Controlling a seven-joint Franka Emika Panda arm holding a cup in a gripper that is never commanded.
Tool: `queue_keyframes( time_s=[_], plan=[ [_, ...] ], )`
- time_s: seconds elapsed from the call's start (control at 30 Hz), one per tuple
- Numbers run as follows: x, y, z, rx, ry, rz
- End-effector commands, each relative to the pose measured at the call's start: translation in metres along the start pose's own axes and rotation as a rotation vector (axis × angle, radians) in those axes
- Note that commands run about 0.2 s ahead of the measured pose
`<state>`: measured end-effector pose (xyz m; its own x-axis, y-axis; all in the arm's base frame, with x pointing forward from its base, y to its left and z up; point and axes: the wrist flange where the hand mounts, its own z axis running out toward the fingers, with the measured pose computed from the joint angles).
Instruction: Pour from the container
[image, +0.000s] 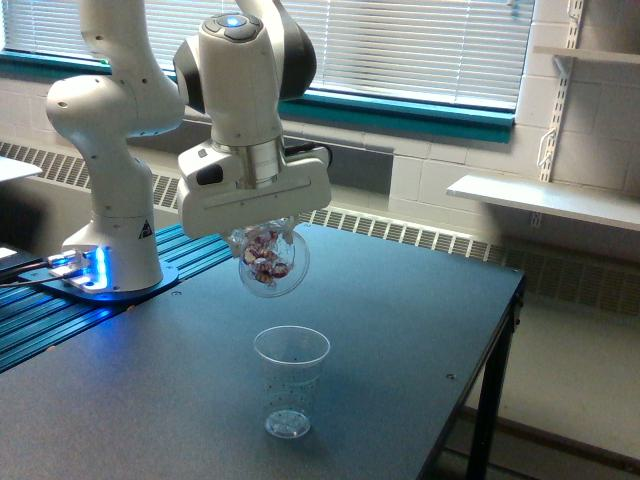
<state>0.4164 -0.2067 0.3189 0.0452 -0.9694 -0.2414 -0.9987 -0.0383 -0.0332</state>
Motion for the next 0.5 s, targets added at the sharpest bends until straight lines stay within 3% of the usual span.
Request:
queue_keyframes(
  time_s=[0.03,0.5],
  plan=[
    [0.005,-0.008,-0.003,0.005,-0.006,-0.005],
    [0.01,-0.02,-0.002,0.007,-0.027,0.03]
  ],
)
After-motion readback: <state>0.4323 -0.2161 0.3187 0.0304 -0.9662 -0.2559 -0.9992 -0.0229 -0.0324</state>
